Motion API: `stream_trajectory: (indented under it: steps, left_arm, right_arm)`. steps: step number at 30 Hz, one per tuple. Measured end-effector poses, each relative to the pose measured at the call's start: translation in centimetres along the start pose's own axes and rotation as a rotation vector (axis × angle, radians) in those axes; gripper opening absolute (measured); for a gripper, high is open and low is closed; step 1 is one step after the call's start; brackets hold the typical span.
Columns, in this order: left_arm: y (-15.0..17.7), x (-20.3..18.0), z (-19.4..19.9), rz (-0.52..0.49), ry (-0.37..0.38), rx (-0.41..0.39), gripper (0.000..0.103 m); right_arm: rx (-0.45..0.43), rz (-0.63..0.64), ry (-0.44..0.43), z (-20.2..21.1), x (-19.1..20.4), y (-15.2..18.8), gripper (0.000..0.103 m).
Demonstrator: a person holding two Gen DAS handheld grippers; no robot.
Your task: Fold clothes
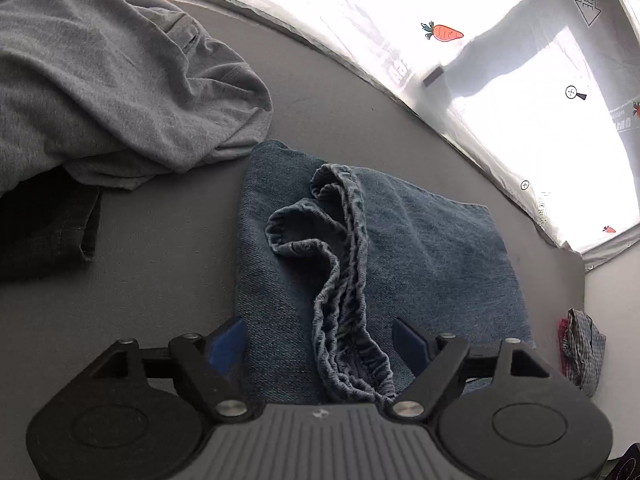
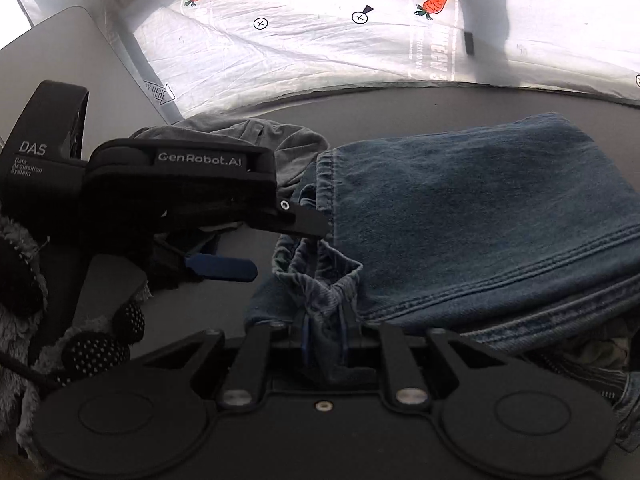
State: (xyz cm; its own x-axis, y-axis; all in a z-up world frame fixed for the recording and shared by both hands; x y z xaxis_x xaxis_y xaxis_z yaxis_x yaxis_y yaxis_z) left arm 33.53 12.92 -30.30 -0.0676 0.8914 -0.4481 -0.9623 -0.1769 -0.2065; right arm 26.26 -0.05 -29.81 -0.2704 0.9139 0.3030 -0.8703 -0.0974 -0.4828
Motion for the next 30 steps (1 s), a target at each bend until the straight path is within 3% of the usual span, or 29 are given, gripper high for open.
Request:
stream_trajectory:
  steps: [3,8,14,16,17,21,26,30]
  left_arm:
    - [-0.3,-0.6,-1.5,-0.010,-0.068,0.017,0.082]
    - [-1.8,0.0,-1.9,0.041,-0.043,0.000,0.084]
    - [-4.5,-0.7,0.4,0.014,-0.051,-0.140,0.082]
    - [-5.2,-0.6,0.3,-0.005,-0.054,-0.139,0.072]
    - [-5.4,-0.5,0.1,-0.005,-0.067,-0.133,0.054]
    - [-5.0,0.6,1.0,0.004,-0.057,-0.138,0.043]
    - [-4.1,1.3,0.5,-0.110,-0.263,-0.136,0.039]
    - [-4.3,-0.2,-0.8,-0.272,-0.319,-0.157,0.041]
  right_arm:
    - [0.033,-0.013,-0.034,1.0,0.1,0.6,0.036]
    - [0.054,-0.051,-0.009,3.9,-0.9,3.0,0.036]
    - [0.029,-0.184,0.043,6.8,-5.2,4.8,0.036]
    - [0.007,-0.219,0.063,7.4,-6.7,4.5,0.037]
    - [-0.001,-0.233,0.069,7.6,-7.2,4.2,0.037]
    - [-0.036,-0.272,0.102,8.3,-9.2,3.2,0.039]
    - [-0.062,-0.283,0.121,8.3,-10.1,1.5,0.044]
    - [-0.068,-0.272,0.133,7.5,-10.1,0.2,0.051]
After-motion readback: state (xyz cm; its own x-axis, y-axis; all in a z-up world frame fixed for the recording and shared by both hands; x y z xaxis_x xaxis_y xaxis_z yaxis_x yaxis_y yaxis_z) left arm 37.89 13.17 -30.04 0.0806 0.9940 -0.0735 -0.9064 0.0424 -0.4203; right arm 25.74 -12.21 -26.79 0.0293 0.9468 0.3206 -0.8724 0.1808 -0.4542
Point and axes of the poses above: each gripper's, at about its wrist camera, not at the fingertips, and z roughly against the way its jaws point, x to its left, y to its underside, the point moved 4 cm from there along -z, roughly the way its jaws point, and after that the axes turned 11 degrees about x, right-handed, at the moved point
